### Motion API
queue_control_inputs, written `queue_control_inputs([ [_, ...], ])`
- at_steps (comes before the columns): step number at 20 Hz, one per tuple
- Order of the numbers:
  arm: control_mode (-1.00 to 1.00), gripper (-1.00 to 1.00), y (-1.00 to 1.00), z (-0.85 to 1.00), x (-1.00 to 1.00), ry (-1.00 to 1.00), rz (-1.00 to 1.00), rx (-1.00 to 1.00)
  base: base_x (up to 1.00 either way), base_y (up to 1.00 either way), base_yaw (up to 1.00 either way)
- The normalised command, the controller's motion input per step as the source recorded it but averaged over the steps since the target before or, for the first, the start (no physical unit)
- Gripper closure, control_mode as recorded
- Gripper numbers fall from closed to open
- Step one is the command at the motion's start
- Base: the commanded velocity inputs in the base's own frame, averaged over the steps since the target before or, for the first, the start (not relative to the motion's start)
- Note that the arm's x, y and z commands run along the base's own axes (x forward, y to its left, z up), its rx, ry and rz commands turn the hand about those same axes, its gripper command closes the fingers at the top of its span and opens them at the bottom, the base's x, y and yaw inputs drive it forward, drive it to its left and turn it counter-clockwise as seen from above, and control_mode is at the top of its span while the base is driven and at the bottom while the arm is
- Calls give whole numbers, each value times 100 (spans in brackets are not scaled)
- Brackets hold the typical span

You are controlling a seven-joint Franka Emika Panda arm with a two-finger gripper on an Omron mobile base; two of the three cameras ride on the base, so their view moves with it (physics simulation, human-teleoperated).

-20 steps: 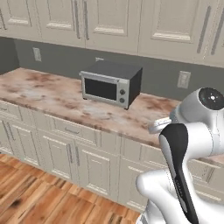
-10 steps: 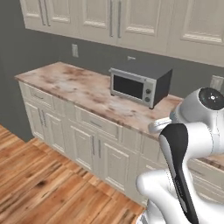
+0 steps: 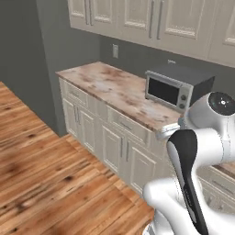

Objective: Pick the avocado and bread from the counter and place them on the plate. Then pick the jam from the cabinet and place it next to the plate. Lastly close the cabinet door.

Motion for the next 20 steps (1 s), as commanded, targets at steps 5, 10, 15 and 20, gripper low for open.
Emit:
queue_control_inputs([
  [5, 100, -100, 0, 0, 0, 0, 0, 0, 0, 0, 38],
  [10, 100, -100, 0, 0, 0, 0, 0, 0, 0, 0, 36],
  [15, 100, -100, 0, 0, 0, 0, 0, 0, 0, 0, 36],
  [20, 100, -100, 0, 0, 0, 0, 0, 0, 0, 0, 36],
])
